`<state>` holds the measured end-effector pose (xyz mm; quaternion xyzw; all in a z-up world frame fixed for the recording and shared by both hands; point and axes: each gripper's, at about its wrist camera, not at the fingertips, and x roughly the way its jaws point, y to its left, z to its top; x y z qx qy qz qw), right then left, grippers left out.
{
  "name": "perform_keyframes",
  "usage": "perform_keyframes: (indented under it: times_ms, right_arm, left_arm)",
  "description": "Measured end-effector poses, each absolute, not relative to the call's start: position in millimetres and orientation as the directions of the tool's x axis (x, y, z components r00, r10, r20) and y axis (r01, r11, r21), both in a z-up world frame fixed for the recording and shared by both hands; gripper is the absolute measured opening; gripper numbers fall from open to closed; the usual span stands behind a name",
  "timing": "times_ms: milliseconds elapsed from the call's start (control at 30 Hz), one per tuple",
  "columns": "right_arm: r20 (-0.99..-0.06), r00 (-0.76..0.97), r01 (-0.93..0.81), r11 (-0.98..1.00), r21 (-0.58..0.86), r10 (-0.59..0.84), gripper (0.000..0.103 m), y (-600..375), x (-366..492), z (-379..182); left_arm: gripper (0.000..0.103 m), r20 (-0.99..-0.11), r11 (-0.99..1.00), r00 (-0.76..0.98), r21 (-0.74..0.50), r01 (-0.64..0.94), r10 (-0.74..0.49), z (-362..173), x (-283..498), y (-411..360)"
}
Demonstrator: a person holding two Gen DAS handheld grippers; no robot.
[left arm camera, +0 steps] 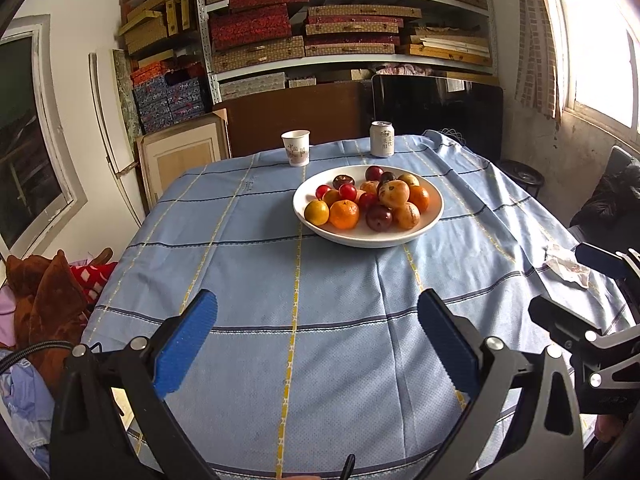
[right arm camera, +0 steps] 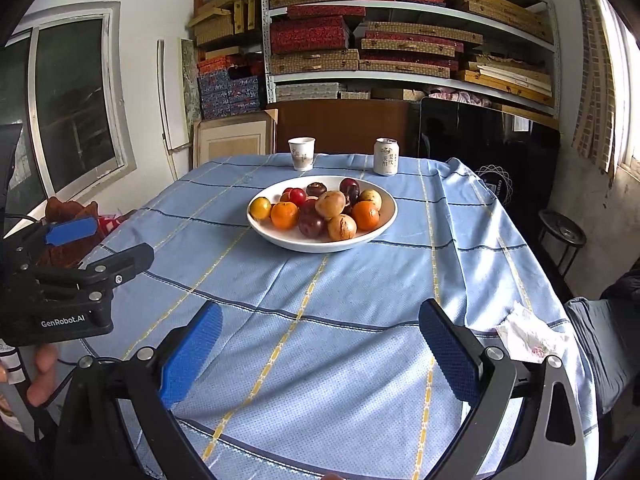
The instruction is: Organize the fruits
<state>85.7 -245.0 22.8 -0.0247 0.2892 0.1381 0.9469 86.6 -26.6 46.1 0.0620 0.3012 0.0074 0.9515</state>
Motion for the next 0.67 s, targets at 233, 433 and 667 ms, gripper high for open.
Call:
perform_keyframes:
  times_ms: [233,433,667]
  right_arm:
    - [-0.563,0.791,-0.264,0.964,0.042,0.241,0.099,-247.1,85.9,21.0]
    - [-0.56,0.793,-0.259,0.965,0.048,0.24,0.099,-249.3,86.0,21.6]
    - [-0.568,0.785,-0.255,0.965,0.064,0.245,0.099,-252.3,88.6,20.0]
  left_arm:
    - [0.098,-0.574,0.994,0.818,0.1,0.035,0.029,45.3,87.4,-25.2]
    - [0.098,-0.561,0.994,0.827,0.109,0.027,0.039,47.0,88.0,-28.9]
    - [0.098,-0.57,0.995,0.82,0.102,0.018,0.044,45.5,90.6,-25.5]
